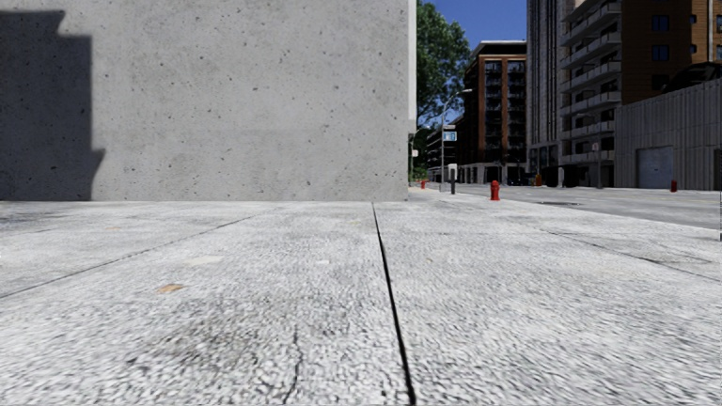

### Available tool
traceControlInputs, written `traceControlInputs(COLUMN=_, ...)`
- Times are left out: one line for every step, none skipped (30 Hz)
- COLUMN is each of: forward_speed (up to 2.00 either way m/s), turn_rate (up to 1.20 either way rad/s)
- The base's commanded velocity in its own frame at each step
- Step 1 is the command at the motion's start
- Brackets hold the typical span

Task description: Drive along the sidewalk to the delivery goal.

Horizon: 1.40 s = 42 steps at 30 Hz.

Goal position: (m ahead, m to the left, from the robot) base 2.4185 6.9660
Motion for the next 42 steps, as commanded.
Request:
traceControlInputs(forward_speed=1.96, turn_rate=0.54)
traceControlInputs(forward_speed=1.96, turn_rate=0.69)
traceControlInputs(forward_speed=1.96, turn_rate=0.84)
traceControlInputs(forward_speed=1.96, turn_rate=0.95)
traceControlInputs(forward_speed=1.96, turn_rate=1.02)
traceControlInputs(forward_speed=1.96, turn_rate=1.06)
traceControlInputs(forward_speed=1.96, turn_rate=1.08)
traceControlInputs(forward_speed=1.96, turn_rate=1.09)
traceControlInputs(forward_speed=1.96, turn_rate=1.10)
traceControlInputs(forward_speed=1.96, turn_rate=1.10)
traceControlInputs(forward_speed=1.96, turn_rate=1.10)
traceControlInputs(forward_speed=1.96, turn_rate=1.10)
traceControlInputs(forward_speed=1.96, turn_rate=1.10)
traceControlInputs(forward_speed=1.96, turn_rate=1.10)
traceControlInputs(forward_speed=1.96, turn_rate=1.10)
traceControlInputs(forward_speed=1.96, turn_rate=1.10)
traceControlInputs(forward_speed=1.96, turn_rate=1.10)
traceControlInputs(forward_speed=1.96, turn_rate=1.10)
traceControlInputs(forward_speed=1.96, turn_rate=1.10)
traceControlInputs(forward_speed=1.96, turn_rate=1.10)
traceControlInputs(forward_speed=1.96, turn_rate=1.10)
traceControlInputs(forward_speed=1.96, turn_rate=1.10)
traceControlInputs(forward_speed=1.96, turn_rate=1.10)
traceControlInputs(forward_speed=1.96, turn_rate=1.06)
traceControlInputs(forward_speed=1.96, turn_rate=0.99)
traceControlInputs(forward_speed=1.96, turn_rate=0.91)
traceControlInputs(forward_speed=1.96, turn_rate=0.87)
traceControlInputs(forward_speed=1.96, turn_rate=0.83)
traceControlInputs(forward_speed=1.96, turn_rate=0.81)
traceControlInputs(forward_speed=1.96, turn_rate=0.81)
traceControlInputs(forward_speed=1.96, turn_rate=0.78)
traceControlInputs(forward_speed=1.96, turn_rate=0.76)
traceControlInputs(forward_speed=1.96, turn_rate=0.76)
traceControlInputs(forward_speed=1.96, turn_rate=0.75)
traceControlInputs(forward_speed=1.96, turn_rate=0.75)
traceControlInputs(forward_speed=1.96, turn_rate=0.75)
traceControlInputs(forward_speed=1.96, turn_rate=0.75)
traceControlInputs(forward_speed=1.96, turn_rate=0.75)
traceControlInputs(forward_speed=1.96, turn_rate=0.75)
traceControlInputs(forward_speed=1.96, turn_rate=0.75)
traceControlInputs(forward_speed=1.96, turn_rate=0.75)
traceControlInputs(forward_speed=1.96, turn_rate=0.75)
